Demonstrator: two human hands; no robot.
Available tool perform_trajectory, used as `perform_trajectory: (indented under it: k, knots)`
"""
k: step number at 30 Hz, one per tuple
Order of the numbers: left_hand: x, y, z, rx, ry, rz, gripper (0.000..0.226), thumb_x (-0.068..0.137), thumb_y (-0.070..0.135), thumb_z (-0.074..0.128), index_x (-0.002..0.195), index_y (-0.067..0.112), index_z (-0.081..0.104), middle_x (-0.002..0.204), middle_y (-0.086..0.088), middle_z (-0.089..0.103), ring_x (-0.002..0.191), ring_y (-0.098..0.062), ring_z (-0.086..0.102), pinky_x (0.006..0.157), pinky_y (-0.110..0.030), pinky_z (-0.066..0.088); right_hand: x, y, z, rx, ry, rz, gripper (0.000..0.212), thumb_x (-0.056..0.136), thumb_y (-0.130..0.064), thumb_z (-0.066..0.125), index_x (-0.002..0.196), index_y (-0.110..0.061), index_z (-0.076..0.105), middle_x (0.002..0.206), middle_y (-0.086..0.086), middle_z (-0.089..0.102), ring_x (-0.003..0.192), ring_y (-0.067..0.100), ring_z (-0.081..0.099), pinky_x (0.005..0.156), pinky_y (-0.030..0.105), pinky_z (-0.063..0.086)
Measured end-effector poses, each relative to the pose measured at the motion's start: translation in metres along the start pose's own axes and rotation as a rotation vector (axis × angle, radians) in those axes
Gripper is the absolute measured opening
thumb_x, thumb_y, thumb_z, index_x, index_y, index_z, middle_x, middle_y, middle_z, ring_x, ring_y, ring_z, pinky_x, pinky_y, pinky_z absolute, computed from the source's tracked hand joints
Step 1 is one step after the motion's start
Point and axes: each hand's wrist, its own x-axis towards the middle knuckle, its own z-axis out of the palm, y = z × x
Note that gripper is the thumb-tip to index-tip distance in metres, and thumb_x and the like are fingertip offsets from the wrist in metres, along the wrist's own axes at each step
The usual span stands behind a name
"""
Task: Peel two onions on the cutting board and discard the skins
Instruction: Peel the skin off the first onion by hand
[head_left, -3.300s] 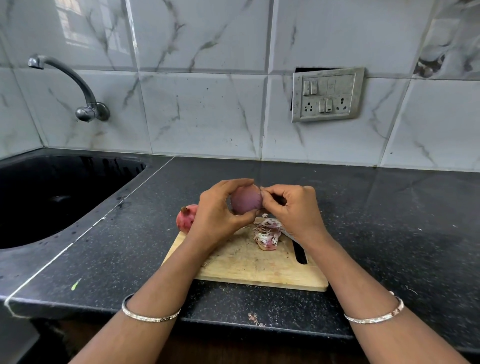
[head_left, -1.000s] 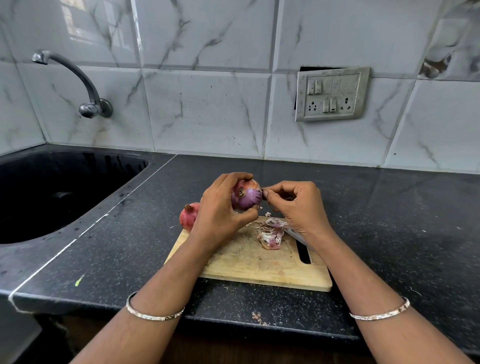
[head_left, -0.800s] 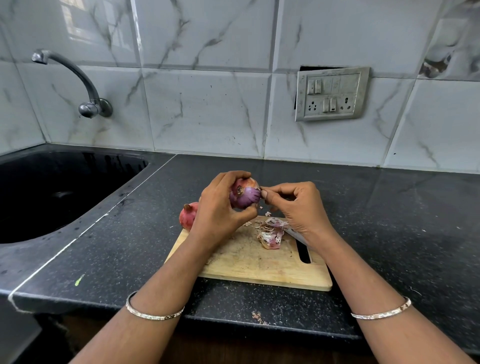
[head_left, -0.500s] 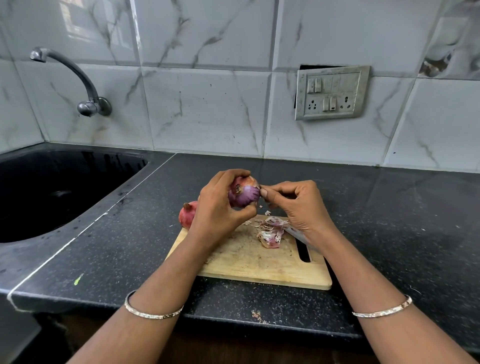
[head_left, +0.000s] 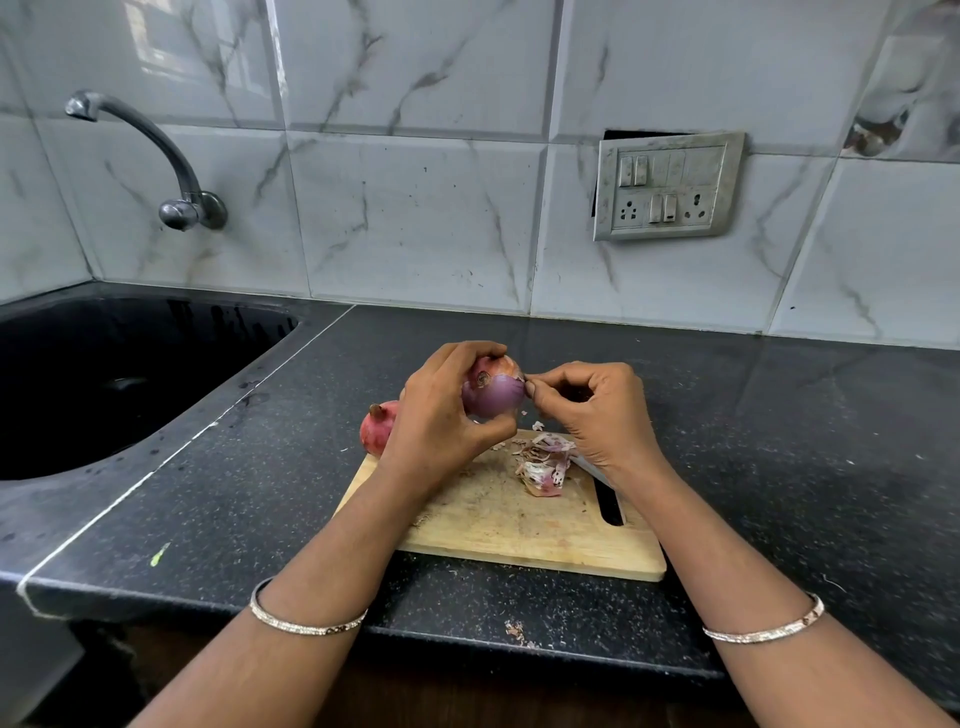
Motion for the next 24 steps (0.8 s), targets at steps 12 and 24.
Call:
perform_trajectory:
  k: [12,24]
  knots:
    - [0.0004,0.0022,0.0032,-0.019,-0.006,0.009,0.057,0.069,0.03,0.079,0.123,0.021,0.064,0.113,0.01,0.064,0.103,-0.005,0.061,0.083,-0.036,0.058,-0.0004,-0.0022,0.0062,-0.201,0.112,-0.038,0.007,0.081,-0.007,0.076,0.078,-0.013,0.076,0.067,-0.008,0.069,0.06,0.002,0.062,0.059,0.013,0.047]
    - [0.0008,0.0061,0.0038,-0.056,0.004,0.029,0.054,0.071,0.031,0.079,0.121,0.019,0.064,0.112,0.01,0.065,0.103,-0.001,0.06,0.084,-0.031,0.057,0.0041,0.0043,0.0043,-0.343,0.12,0.093,0.005,0.086,-0.014,0.074,0.081,-0.015,0.075,0.069,-0.009,0.068,0.064,0.002,0.062,0.061,0.019,0.048]
